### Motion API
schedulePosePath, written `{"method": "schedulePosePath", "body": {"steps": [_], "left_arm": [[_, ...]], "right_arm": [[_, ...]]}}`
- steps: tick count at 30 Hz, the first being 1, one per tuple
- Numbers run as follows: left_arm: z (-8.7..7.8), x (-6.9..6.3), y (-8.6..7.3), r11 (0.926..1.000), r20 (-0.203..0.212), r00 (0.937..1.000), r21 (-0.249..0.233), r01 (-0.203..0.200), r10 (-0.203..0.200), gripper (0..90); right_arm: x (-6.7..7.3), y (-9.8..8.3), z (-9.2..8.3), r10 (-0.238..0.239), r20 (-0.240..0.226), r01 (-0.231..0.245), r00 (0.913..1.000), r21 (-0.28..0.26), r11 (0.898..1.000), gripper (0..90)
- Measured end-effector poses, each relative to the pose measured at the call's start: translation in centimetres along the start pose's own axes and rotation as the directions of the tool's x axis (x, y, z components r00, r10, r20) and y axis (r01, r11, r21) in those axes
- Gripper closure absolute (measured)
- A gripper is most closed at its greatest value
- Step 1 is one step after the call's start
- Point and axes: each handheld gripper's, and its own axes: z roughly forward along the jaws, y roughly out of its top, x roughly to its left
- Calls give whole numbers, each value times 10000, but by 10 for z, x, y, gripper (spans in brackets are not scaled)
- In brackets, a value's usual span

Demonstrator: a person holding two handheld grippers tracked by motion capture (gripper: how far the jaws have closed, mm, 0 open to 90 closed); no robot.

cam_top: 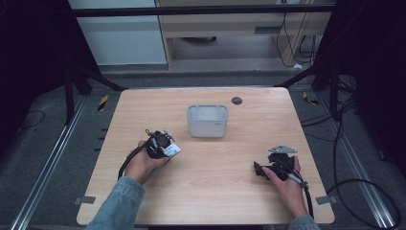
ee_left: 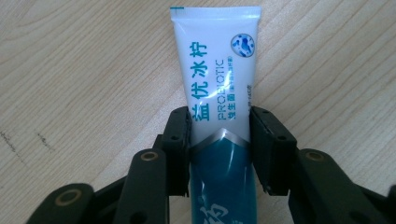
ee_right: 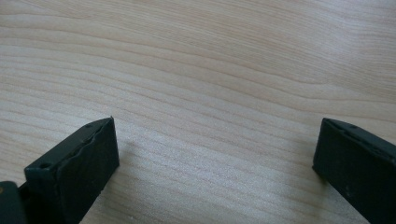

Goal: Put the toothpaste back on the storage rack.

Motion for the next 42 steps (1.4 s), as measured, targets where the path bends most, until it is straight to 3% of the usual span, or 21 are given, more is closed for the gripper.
{"method": "schedulePosePath", "body": {"steps": [8,16,21,23,30,42], "left_arm": [[-1,-5,6,9967,-181,9978,531,-621,631,674],[-4,-3,6,9969,-57,9981,487,-612,615,728],[-13,1,0,9996,146,9995,-47,-277,278,777],[-20,2,-3,9988,148,9999,-485,-50,57,781],[-45,-1,-6,9872,176,9998,-1592,125,-98,790],[-70,-6,0,9711,10,10000,-2388,58,-57,794]], "right_arm": [[0,0,0,22,-1,-22,10000,6,10000,4],[0,0,0,4,-1,-4,10000,1,10000,4],[0,0,0,3,0,-3,10000,2,10000,4],[0,0,0,5,0,-5,10000,2,10000,4],[0,0,0,4,-1,-4,10000,-1,10000,4],[0,0,0,4,-3,-4,10000,3,10000,4]]}}
